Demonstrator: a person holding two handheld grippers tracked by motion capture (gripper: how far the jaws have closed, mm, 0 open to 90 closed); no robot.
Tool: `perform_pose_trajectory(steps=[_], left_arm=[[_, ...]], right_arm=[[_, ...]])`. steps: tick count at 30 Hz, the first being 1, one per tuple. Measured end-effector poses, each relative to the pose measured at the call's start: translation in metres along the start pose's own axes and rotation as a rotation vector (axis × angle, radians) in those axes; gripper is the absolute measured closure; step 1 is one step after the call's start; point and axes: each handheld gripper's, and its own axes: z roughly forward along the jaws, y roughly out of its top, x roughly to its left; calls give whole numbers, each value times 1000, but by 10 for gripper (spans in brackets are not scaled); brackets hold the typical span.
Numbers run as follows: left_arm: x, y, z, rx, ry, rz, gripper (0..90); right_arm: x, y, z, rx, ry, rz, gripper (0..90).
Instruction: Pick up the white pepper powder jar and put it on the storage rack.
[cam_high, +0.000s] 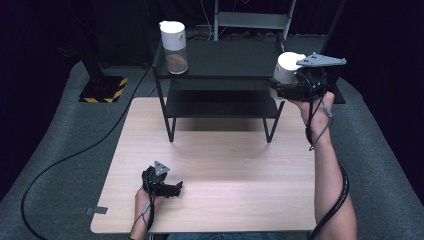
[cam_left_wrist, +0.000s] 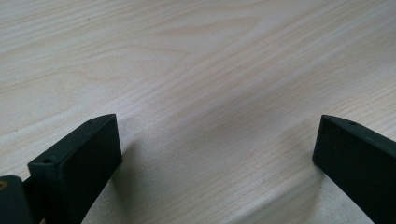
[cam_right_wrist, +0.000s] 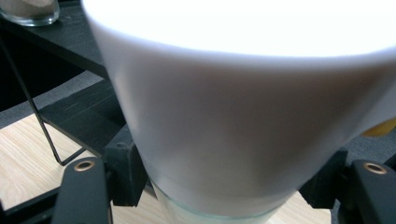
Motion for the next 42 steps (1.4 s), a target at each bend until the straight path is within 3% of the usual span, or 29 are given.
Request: perform_pose_trajectory(steps=[27, 42], left_arm=[[0, 0, 0, -2, -1, -2, 10], [0, 0, 0, -1, 0, -1, 10]], right_arm=[[-6, 37, -1, -24, -3, 2, 303], [-10, 57, 18, -3, 21, 23, 302]])
